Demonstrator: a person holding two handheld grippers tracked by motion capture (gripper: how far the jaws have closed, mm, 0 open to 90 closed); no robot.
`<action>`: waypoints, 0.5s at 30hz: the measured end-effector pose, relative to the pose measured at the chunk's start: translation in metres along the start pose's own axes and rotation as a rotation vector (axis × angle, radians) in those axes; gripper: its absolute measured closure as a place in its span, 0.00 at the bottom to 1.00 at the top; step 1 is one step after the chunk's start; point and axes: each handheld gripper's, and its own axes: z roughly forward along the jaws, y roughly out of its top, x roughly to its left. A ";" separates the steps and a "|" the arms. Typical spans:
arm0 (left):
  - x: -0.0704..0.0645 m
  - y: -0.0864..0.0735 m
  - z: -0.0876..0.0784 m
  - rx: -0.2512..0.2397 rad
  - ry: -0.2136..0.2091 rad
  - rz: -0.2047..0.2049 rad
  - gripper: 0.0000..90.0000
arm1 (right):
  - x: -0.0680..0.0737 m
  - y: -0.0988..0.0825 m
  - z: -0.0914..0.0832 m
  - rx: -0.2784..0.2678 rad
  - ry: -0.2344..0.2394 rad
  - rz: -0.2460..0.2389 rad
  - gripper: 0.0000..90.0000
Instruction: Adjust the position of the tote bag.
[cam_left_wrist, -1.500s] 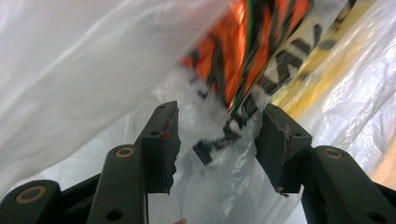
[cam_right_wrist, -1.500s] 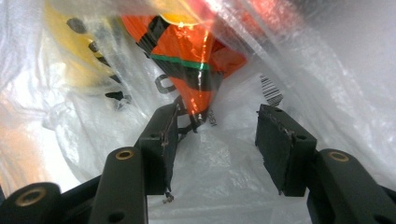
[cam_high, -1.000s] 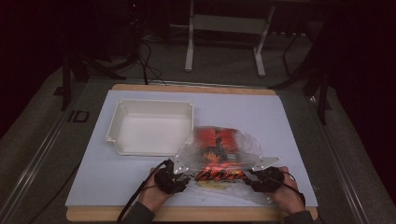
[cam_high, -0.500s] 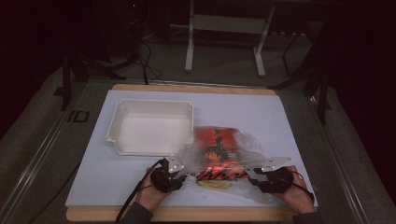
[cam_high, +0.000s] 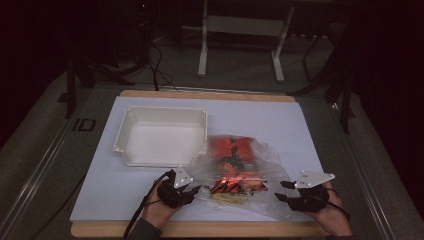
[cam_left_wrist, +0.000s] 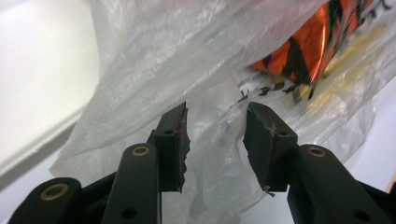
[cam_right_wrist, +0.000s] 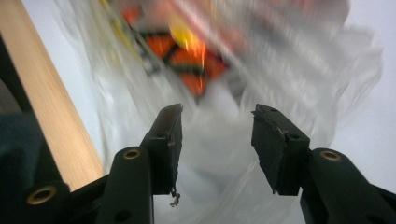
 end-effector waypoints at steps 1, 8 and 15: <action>0.000 0.001 0.000 -0.009 0.003 -0.007 0.66 | 0.000 -0.002 0.004 0.032 -0.014 0.002 0.59; 0.005 0.010 0.005 -0.012 0.055 -0.023 0.66 | -0.012 -0.004 0.033 0.126 -0.083 0.031 0.64; 0.008 0.009 0.016 0.041 0.121 -0.037 0.69 | -0.021 0.004 0.047 0.168 -0.173 0.035 0.65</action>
